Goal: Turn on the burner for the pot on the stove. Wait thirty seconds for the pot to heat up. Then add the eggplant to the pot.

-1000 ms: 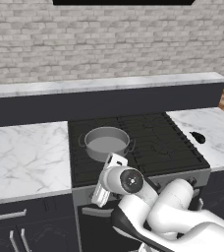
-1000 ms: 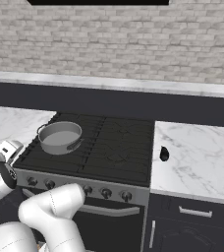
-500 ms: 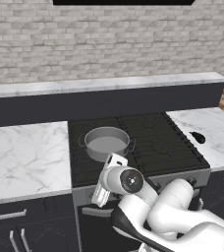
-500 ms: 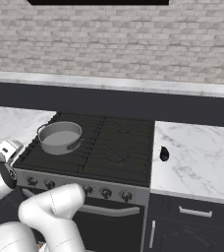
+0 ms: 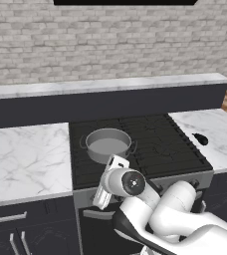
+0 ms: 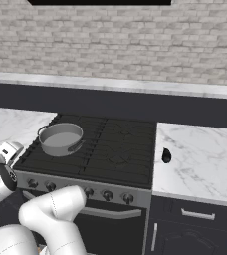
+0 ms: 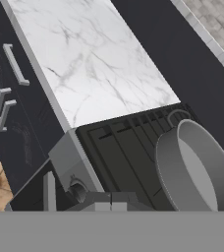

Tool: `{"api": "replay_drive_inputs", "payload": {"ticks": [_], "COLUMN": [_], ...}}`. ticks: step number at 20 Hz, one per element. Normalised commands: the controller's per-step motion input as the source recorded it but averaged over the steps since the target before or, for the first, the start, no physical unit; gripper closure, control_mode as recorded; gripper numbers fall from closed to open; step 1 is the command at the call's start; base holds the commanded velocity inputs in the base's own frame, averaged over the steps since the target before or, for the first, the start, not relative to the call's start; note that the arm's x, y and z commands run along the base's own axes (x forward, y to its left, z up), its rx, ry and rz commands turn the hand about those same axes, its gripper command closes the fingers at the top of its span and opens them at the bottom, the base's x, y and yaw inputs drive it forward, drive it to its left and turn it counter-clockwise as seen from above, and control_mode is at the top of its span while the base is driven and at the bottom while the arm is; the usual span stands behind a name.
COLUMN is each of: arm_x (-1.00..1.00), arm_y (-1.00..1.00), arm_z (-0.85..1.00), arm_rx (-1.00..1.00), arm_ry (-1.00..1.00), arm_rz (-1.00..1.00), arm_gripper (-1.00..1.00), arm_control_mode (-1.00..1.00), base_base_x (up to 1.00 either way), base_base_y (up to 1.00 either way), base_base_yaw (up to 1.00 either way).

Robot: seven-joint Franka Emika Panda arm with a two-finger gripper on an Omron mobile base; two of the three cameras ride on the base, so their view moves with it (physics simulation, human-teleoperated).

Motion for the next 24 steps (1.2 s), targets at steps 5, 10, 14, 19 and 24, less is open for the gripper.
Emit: {"api": "replay_drive_inputs", "payload": {"ticks": [5,10,14,19,24], "arm_x": [0.00,0.00,0.00,0.00,0.00], "arm_y": [0.00,0.00,0.00,0.00,0.00], "arm_z": [0.00,0.00,0.00,0.00,0.00], "arm_rx": [0.00,0.00,0.00,0.00,0.00], "arm_ry": [0.00,0.00,0.00,0.00,0.00], "arm_rz": [0.00,0.00,0.00,0.00,0.00], "arm_gripper": [1.00,1.00,1.00,1.00,1.00], "arm_control_mode": [-1.00,-1.00,-1.00,-1.00,-1.00], "base_base_x": [0.00,0.00,0.00,0.00,0.00], "base_base_y": [0.00,0.00,0.00,0.00,0.00], "base_base_yaw": [0.00,0.00,0.00,0.00,0.00]}}
